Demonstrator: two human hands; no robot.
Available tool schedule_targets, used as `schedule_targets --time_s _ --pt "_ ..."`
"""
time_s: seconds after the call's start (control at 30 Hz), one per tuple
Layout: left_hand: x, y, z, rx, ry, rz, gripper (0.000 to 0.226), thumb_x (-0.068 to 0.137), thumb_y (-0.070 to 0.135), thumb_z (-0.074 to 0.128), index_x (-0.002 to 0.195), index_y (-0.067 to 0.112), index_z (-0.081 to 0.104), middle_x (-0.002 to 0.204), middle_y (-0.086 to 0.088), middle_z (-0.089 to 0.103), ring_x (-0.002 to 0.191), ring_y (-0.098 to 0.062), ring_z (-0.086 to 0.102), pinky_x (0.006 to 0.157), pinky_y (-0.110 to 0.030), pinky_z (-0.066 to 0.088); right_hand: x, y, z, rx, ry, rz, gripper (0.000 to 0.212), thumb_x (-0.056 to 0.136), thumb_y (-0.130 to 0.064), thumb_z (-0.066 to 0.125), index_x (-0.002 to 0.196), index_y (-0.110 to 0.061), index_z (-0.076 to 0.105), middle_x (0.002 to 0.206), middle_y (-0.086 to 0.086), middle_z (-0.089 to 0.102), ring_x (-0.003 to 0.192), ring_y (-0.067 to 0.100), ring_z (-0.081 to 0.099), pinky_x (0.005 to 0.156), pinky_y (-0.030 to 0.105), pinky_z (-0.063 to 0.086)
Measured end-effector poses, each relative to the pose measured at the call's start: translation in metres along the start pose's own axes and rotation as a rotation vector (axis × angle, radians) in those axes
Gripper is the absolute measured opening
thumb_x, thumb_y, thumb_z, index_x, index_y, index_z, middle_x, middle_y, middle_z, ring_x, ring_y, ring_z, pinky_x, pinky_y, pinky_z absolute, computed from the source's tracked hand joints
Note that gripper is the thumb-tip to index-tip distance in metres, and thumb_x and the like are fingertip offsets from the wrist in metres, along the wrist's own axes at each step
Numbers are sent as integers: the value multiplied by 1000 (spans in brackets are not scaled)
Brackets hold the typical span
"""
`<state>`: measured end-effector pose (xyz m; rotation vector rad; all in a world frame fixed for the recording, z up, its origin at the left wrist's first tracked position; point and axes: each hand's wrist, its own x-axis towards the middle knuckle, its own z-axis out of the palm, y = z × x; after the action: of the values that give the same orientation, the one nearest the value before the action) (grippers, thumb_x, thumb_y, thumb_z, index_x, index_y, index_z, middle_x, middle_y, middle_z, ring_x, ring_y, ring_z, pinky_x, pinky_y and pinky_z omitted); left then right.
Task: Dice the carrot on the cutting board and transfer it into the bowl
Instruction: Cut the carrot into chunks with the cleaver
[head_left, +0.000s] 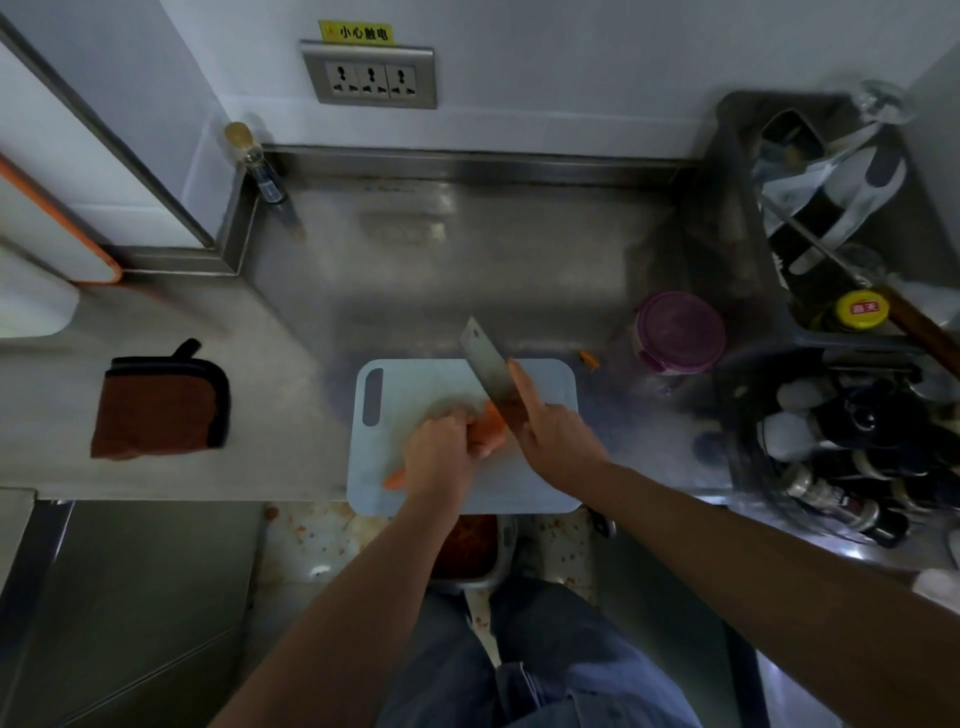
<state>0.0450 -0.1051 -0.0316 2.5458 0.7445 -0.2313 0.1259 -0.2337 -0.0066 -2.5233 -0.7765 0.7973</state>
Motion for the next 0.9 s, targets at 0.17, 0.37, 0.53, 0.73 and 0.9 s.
schedule_targets --time_s 0.17,0.37,0.53,0.73,0.9 --pt "-4 -6 -2 31 -11 62 34 89 35 65 122 25 62 118 1 60 107 -19 57 87 -29 44 -8 -2 -12 13 -12 -69 73 98 -13 43 154 -28 -1 60 -2 45 49 12 41 46 27 30" --pt "-4 -7 0 -25 -8 48 34 89 31 66 122 22 65 122 1 58 111 -18 54 93 -28 43 -14 -5 -5 -97 -67 -62 75 98 -13 41 153 -31 -6 64 -5 43 53 12 43 47 28 30" --pt "-4 -5 -1 -26 10 41 30 90 35 65 117 22 68 117 1 59 108 -18 55 90 -27 43 -20 -6 -4 -124 -99 -20 80 96 -9 41 152 -33 -10 67 -3 43 56 14 45 48 29 34" --pt "0 -1 -3 -32 -21 26 28 91 35 62 115 21 69 113 0 63 109 -20 56 93 -31 45 -14 -6 3 -97 -155 18 85 94 -8 44 152 -34 -12 80 4 52 71 20 55 66 39 52" --pt "1 -2 0 -46 -22 6 22 89 33 66 105 19 70 103 1 65 100 -18 57 87 -29 44 -11 -7 14 -109 -161 42 84 94 -6 42 152 -31 -14 91 10 55 75 24 55 65 38 47"
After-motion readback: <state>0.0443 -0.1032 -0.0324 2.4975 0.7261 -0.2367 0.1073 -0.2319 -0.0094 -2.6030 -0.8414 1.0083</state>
